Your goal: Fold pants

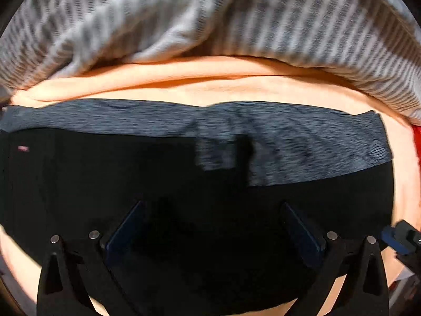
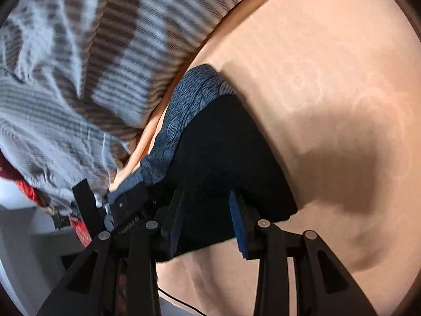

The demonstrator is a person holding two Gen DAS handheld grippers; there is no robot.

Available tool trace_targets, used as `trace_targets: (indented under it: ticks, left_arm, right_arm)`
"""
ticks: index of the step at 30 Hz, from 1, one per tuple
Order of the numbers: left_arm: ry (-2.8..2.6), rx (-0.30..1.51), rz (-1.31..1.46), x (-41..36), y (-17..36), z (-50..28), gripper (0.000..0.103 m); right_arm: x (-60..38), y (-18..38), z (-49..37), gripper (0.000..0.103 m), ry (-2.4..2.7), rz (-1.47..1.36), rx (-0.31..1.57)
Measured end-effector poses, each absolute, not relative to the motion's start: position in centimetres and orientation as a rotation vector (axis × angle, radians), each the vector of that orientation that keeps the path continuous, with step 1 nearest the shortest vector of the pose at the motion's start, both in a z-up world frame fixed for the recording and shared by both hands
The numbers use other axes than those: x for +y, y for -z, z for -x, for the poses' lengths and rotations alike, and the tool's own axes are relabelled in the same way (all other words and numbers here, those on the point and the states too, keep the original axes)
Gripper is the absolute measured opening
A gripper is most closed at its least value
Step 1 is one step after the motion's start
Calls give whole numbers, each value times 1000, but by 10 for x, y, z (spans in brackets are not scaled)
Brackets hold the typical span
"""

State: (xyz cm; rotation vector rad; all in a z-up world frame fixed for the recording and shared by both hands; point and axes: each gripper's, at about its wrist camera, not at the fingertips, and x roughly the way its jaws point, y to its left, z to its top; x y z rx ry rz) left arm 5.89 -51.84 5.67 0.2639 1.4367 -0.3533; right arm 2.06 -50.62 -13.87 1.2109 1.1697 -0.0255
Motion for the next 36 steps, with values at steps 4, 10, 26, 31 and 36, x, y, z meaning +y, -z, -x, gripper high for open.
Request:
trace_targets:
  ticks: [4,10,26,31,36]
  left_arm:
    - [304,1399,-303,-492,-85,-56,103]
    - [169,1405,-218,-429,-117,-36,103]
    - [30,1443,100,-266,-102,-22,103]
    - [-8,1400,239,-194,-101,-63,103]
    - [-39,1381,468,-143,-79,-84,94]
  right_arm:
    - [-504,126,-22,49,-16,-1199,1221]
    - [-473,105,-31,68,-108,-1047,1307]
    - [-393,98,-61,76,-75,-750,1366]
    - [-369,95,-86,76,29,-604,1348]
    - [-357,115,-101,79,77,-596,1387]
